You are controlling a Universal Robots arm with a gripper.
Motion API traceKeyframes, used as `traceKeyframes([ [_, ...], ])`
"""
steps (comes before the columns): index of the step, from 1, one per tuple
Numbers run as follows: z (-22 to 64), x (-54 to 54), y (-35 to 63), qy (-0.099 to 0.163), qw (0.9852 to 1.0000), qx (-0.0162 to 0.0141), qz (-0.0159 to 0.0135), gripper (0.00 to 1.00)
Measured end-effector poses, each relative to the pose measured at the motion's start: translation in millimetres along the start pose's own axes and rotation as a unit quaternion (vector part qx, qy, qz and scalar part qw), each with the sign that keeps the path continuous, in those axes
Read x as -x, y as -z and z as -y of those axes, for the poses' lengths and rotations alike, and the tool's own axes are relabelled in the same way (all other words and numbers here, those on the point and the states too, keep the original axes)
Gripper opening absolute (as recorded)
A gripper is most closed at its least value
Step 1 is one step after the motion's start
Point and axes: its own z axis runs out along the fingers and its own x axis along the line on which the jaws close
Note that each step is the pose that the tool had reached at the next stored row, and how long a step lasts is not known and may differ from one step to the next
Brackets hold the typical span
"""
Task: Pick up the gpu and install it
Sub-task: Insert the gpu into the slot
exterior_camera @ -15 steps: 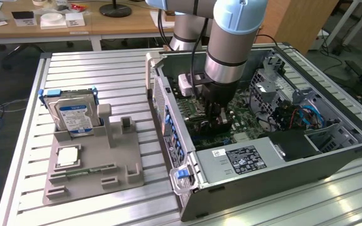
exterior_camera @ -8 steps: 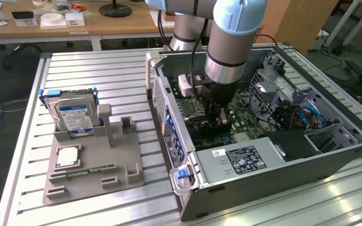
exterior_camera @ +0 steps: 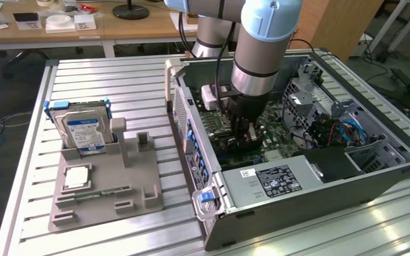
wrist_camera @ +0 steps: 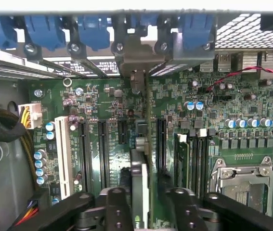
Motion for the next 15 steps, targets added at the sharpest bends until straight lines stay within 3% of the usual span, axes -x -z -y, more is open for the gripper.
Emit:
traceKeyframes([
  [2, 0.2, -0.2, 0.6, 0.000, 1.0000, 0.0003, -0.0007, 0.33],
  [3, 0.2, -0.2, 0.6, 0.000, 1.0000, 0.0003, -0.0007, 0.40],
  [9, 0.3, -0.2, 2.3, 0.000, 1.0000, 0.0004, -0.0009, 0.40],
  [15, 1.1, 0.4, 14.6, 0.000, 1.0000, 0.0003, -0.0008, 0.40],
])
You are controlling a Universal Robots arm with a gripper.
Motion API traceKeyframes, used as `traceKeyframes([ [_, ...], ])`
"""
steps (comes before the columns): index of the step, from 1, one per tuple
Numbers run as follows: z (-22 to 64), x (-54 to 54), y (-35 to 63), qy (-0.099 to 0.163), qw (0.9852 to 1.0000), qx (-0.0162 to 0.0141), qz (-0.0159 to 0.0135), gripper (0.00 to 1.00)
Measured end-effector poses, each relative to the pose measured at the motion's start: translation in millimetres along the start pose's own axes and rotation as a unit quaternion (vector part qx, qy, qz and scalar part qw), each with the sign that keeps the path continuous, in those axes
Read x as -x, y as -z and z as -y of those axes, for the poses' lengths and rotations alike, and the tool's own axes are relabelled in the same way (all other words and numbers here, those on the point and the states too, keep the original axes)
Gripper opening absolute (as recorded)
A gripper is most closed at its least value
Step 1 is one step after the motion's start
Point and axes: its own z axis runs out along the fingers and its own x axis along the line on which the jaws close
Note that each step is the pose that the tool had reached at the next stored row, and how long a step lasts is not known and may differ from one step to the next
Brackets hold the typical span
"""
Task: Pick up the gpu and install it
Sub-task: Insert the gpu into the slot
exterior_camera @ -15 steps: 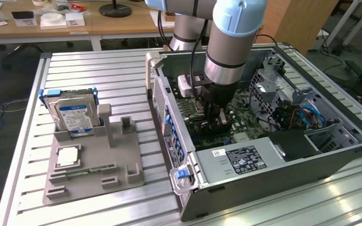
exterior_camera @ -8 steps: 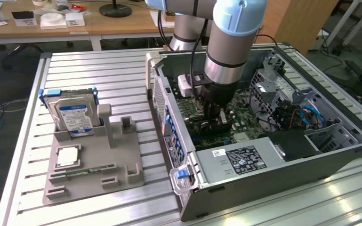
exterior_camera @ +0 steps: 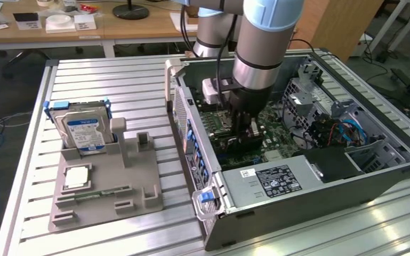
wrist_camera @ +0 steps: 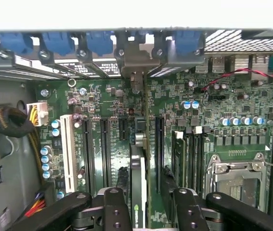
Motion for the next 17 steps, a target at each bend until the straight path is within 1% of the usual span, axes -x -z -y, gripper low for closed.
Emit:
traceKeyframes([
  [13, 1.3, 1.0, 20.8, 0.000, 1.0000, 0.0000, 0.0000, 0.40],
  [17, 1.6, 1.2, 25.5, 0.000, 1.0000, 0.0000, 0.0000, 0.40],
])
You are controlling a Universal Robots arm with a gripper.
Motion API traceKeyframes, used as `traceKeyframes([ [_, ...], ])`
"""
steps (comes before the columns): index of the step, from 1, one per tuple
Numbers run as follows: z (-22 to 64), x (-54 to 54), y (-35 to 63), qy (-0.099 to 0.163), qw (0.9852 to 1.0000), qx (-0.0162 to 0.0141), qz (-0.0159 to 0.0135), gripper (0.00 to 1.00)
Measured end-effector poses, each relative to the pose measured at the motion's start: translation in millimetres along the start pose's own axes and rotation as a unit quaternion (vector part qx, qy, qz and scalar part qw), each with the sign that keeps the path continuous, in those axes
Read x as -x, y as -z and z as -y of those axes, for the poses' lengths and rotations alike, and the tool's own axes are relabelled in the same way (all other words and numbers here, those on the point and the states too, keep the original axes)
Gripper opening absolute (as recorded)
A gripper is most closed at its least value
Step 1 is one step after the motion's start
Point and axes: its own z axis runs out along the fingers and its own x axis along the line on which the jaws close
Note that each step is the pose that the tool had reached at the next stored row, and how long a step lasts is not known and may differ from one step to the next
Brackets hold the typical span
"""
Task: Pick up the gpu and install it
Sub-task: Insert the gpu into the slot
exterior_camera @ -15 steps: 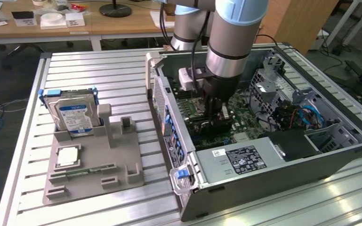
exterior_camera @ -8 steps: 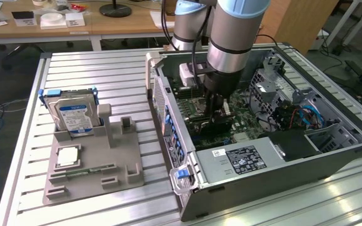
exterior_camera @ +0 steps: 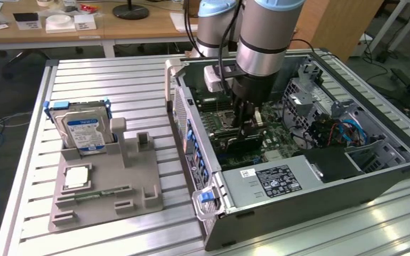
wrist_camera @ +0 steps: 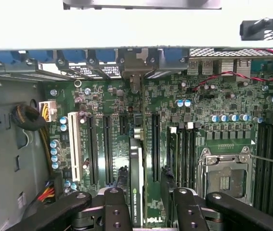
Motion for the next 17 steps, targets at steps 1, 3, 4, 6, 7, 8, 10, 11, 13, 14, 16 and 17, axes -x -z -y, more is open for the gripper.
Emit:
traceKeyframes([
  [1, 0.0, 0.0, 0.0, 0.000, 1.0000, 0.0000, 0.0001, 0.40],
  [3, 0.0, 0.0, 0.0, 0.000, 1.0000, 0.0000, 0.0001, 0.40],
  [4, 0.0, 0.0, 0.1, 0.000, 1.0000, 0.0000, 0.0000, 0.40],
  [6, 0.0, 0.0, 0.1, 0.000, 1.0000, 0.0000, 0.0000, 0.40],
  [7, 0.0, 0.0, 0.1, 0.000, 1.0000, 0.0000, 0.0000, 0.40],
  [8, 0.0, 0.0, 0.5, 0.000, 1.0000, 0.0001, -0.0001, 0.40],
  [10, 0.1, 0.1, 2.6, 0.000, 1.0000, 0.0001, -0.0001, 0.40],
  [11, 0.2, 0.2, 4.1, 0.000, 1.0000, 0.0000, 0.0000, 0.40],
  [13, 1.0, 0.7, 15.8, 0.000, 1.0000, 0.0000, 0.0000, 0.40],
  [14, 1.4, 1.1, 21.9, 0.000, 1.0000, 0.0000, 0.0000, 0.40],
  [16, 1.6, 1.2, 25.8, 0.000, 1.0000, 0.0000, 0.0000, 0.40],
  [17, 1.7, 1.3, 27.1, 0.000, 1.0000, 0.0000, -0.0001, 0.40],
])
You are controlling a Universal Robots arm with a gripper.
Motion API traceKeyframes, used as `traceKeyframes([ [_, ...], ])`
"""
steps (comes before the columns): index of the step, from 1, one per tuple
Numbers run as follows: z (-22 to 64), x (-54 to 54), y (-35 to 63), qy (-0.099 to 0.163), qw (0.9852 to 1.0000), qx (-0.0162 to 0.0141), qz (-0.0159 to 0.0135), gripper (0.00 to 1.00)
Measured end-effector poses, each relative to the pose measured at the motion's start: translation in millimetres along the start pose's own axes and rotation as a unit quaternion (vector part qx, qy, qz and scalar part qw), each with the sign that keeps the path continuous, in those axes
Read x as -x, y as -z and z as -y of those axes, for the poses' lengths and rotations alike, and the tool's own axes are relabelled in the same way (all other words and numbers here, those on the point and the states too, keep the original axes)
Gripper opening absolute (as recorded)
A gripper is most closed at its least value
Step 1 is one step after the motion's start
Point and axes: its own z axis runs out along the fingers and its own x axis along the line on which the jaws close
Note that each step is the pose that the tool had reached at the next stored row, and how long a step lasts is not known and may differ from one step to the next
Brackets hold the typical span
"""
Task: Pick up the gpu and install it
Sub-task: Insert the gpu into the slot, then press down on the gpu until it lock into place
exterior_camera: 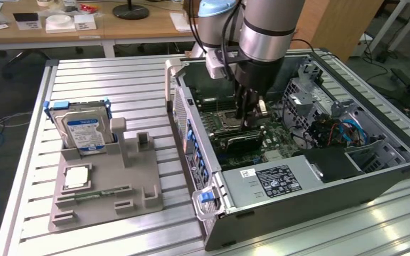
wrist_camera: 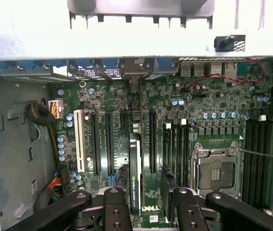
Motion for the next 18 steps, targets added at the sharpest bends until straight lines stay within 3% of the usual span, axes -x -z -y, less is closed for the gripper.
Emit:
traceKeyframes([
  [15, 0.0, 0.0, 0.7, 0.000, 1.0000, 0.0000, 0.0000, 0.40],
  [18, 0.0, 0.0, 0.7, 0.000, 1.0000, 0.0000, 0.0001, 0.33],
])
